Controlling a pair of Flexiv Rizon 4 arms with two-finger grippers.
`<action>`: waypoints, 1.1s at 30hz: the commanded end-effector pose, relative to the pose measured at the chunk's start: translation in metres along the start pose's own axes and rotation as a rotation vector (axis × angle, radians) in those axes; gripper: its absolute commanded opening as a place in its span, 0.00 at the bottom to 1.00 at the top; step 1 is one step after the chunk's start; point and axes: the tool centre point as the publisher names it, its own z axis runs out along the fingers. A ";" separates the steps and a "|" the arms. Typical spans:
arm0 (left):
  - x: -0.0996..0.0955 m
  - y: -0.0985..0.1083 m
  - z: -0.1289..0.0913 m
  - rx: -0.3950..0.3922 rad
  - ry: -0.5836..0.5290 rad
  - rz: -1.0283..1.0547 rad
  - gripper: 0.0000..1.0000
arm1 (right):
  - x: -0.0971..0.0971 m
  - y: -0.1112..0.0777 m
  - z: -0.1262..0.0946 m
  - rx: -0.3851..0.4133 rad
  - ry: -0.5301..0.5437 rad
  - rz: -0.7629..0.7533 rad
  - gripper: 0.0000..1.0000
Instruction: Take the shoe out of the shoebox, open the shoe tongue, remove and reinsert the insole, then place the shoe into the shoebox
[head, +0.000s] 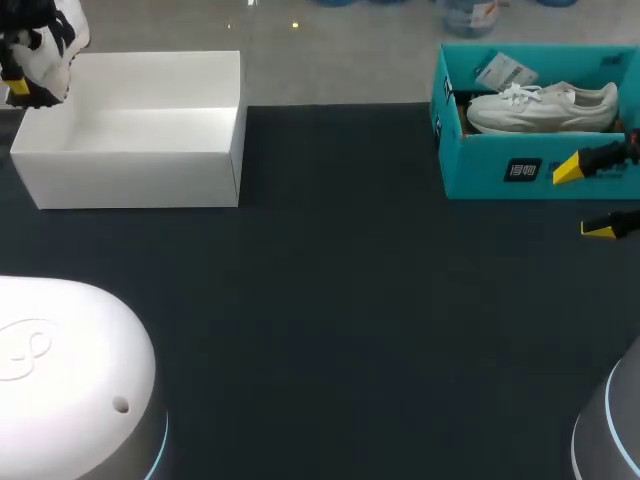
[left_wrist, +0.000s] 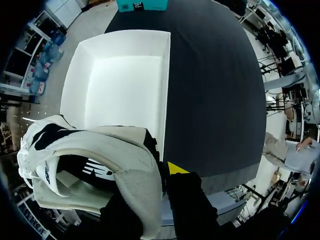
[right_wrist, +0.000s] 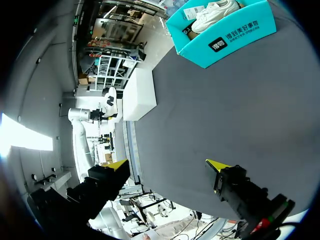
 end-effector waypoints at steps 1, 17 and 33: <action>-0.009 0.010 0.001 -0.124 0.128 0.556 0.00 | 0.000 -0.001 0.001 -0.002 -0.002 0.001 1.00; -0.024 0.018 -0.014 -0.243 0.092 1.242 0.00 | 0.000 -0.001 0.001 -0.002 -0.002 0.001 1.00; -0.029 0.016 -0.009 -0.238 0.026 1.464 0.00 | 0.000 -0.001 0.001 -0.002 -0.002 0.001 1.00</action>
